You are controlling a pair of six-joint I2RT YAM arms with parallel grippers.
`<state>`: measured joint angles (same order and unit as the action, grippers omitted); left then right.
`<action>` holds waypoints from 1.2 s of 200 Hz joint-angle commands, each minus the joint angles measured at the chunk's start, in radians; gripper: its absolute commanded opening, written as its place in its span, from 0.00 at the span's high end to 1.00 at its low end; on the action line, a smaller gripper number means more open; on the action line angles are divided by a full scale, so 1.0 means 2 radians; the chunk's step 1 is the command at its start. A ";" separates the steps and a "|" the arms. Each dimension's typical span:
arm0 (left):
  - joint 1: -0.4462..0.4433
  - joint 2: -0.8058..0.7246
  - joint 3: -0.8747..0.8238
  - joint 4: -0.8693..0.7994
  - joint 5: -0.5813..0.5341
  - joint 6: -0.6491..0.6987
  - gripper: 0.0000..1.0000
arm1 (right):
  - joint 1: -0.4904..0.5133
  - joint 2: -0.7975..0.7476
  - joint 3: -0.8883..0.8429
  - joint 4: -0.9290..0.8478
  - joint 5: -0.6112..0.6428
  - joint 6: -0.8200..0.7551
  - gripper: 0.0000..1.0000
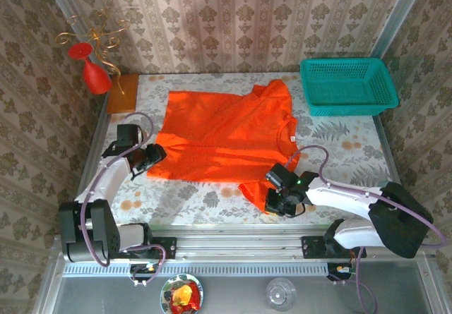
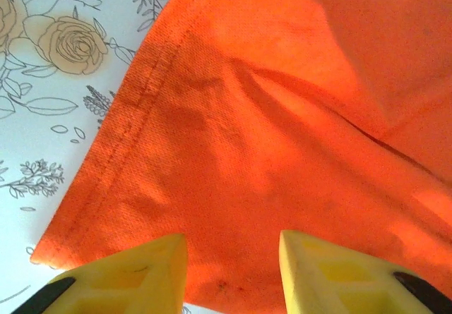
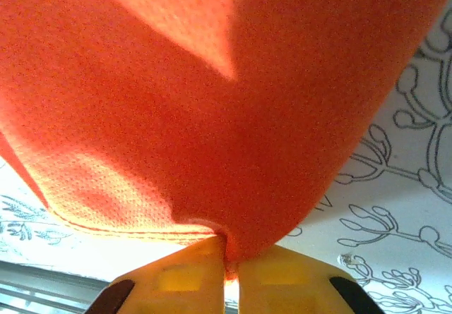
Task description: Fold the inside-out t-shirt
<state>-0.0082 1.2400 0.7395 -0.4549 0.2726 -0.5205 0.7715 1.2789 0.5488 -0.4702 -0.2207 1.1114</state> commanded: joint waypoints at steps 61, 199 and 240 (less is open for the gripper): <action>-0.076 -0.028 -0.028 -0.157 -0.179 -0.114 0.68 | -0.112 -0.198 -0.027 -0.113 0.091 -0.027 1.00; -0.083 -0.069 -0.101 -0.140 -0.078 -0.127 0.65 | -0.182 -0.199 -0.004 -0.140 0.075 -0.098 1.00; -0.086 -0.080 -0.104 -0.136 -0.079 -0.125 0.66 | -0.182 -0.193 0.000 -0.137 0.075 -0.101 1.00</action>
<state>-0.1757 1.0962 0.5365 -0.7296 0.0956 -0.7612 0.4137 0.8860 0.5152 -0.7414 -0.0597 0.9257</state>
